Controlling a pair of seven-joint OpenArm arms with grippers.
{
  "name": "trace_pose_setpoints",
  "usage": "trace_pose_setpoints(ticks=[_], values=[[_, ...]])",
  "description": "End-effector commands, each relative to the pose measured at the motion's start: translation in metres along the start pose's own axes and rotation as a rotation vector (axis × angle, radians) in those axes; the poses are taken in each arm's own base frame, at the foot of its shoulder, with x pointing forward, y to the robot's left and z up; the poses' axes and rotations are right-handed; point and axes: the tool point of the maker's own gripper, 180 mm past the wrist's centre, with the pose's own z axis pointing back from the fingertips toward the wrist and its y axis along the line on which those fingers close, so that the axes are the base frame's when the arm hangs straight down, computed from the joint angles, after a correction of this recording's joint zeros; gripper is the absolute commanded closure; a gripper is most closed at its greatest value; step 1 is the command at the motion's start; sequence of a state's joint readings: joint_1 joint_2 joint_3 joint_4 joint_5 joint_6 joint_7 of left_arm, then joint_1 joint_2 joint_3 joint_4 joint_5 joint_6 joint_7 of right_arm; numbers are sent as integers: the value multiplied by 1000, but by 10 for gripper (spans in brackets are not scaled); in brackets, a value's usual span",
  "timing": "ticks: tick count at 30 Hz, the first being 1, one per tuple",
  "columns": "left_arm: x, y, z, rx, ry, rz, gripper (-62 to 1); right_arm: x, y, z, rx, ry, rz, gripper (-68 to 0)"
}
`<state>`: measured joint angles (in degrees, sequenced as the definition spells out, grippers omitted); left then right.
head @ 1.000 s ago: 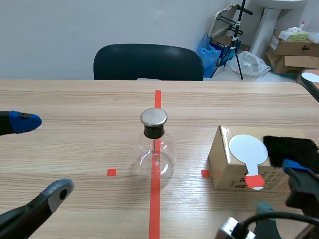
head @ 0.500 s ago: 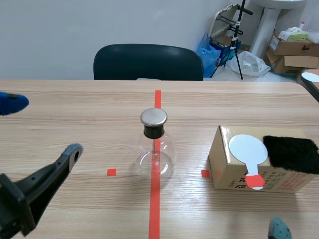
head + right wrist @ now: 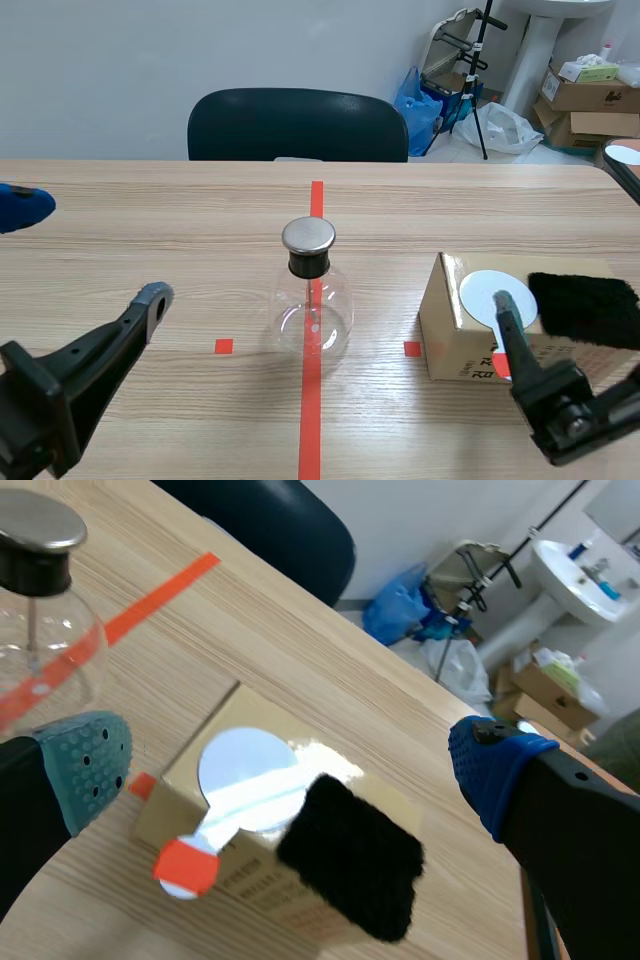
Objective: Do the electroscope experiment
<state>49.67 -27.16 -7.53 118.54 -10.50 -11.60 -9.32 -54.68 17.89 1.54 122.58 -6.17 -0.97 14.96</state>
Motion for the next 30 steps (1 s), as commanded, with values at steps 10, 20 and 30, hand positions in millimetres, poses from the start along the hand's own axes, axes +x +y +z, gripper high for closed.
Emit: trace_pose_setpoints(ticks=[10, 20, 30], values=[[4, 1, 0, 4, -13, 1, -623, 25, 6, -26, 149, -93, -119, -679], [7, 2, 0, 6, -31, -2, -623, 24, 3, -25, 182, -85, -146, -679], [7, 2, 0, 6, -31, -2, -623, 15, -19, -23, 96, -54, -188, -679]])
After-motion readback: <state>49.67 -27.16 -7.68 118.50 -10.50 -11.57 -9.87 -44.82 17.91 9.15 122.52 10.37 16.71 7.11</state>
